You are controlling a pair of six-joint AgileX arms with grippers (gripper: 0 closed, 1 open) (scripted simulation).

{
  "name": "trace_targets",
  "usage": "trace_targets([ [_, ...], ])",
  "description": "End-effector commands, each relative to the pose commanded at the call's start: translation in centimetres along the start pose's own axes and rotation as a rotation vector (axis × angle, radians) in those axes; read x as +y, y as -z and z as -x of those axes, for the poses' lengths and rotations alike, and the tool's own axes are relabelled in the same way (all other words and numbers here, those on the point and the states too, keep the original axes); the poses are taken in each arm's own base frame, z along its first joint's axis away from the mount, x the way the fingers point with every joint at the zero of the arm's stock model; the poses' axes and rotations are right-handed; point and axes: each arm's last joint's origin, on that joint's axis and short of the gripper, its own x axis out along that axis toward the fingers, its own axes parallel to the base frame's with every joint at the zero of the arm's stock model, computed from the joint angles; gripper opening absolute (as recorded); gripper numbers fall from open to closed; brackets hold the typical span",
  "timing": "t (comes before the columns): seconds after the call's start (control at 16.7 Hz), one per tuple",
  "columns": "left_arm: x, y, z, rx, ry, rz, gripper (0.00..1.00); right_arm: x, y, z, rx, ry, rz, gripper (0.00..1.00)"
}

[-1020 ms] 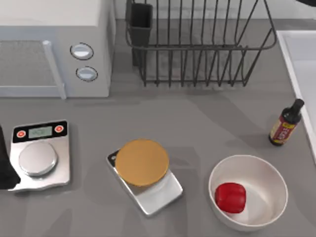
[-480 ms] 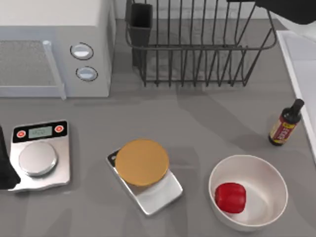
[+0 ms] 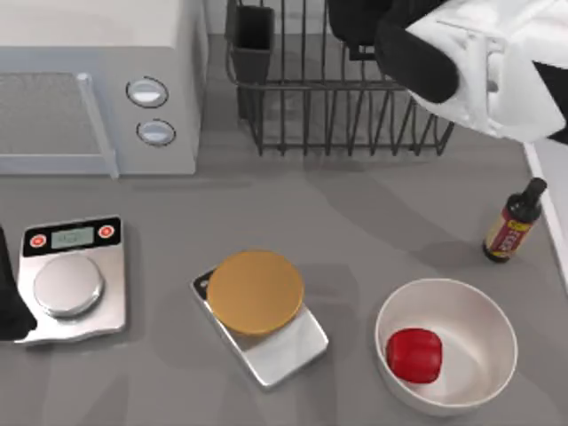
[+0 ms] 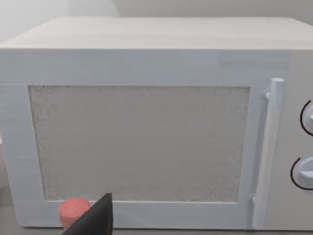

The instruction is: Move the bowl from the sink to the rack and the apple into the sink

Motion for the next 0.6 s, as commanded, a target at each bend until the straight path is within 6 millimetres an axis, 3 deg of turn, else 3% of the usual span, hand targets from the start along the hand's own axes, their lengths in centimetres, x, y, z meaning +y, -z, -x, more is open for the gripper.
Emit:
trace_targets([
  [0.36,0.0,0.0,0.0,0.000,0.000,0.000,1.00,-1.2,10.1,-4.0,-0.003,-0.002,0.000,0.00],
  [0.48,0.0,0.0,0.0,0.000,0.000,0.000,1.00,-1.7,11.7,-4.4,0.004,-0.001,0.008,0.00],
  [0.6,0.0,0.0,0.0,0.000,0.000,0.000,1.00,-1.8,11.9,-4.5,0.005,-0.002,0.009,0.00],
])
